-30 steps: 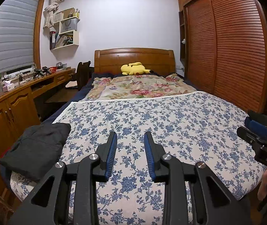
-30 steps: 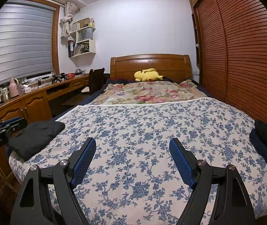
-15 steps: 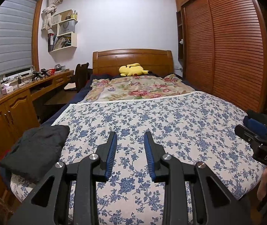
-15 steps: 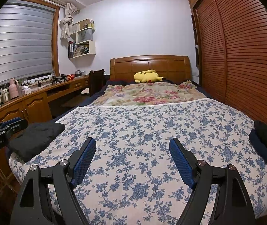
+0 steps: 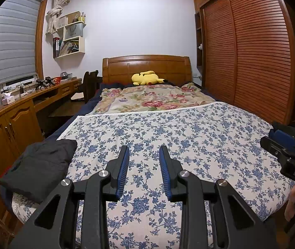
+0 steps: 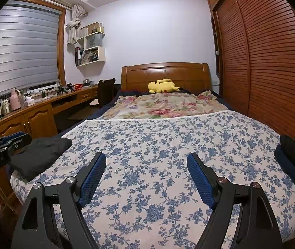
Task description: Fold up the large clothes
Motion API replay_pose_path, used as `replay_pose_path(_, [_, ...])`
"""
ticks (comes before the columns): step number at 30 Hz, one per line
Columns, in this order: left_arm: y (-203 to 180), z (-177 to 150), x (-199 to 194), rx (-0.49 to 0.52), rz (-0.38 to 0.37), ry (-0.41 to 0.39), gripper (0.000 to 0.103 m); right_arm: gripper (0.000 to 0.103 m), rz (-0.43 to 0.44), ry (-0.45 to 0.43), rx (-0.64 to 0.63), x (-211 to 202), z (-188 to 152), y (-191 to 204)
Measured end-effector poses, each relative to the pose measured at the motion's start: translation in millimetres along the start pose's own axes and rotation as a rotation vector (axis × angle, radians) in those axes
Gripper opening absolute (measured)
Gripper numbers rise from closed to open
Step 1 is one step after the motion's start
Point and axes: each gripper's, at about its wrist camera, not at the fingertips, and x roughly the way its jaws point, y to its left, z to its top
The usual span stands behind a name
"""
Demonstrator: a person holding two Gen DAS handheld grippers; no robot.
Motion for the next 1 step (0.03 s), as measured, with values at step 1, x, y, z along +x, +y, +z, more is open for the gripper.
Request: replay_pose_path(1, [0.0,0.0,0.1,0.000,-0.003,0.002,0.030,0.082,0.001,-0.001,0.000,-0.6,-0.4,-0.6])
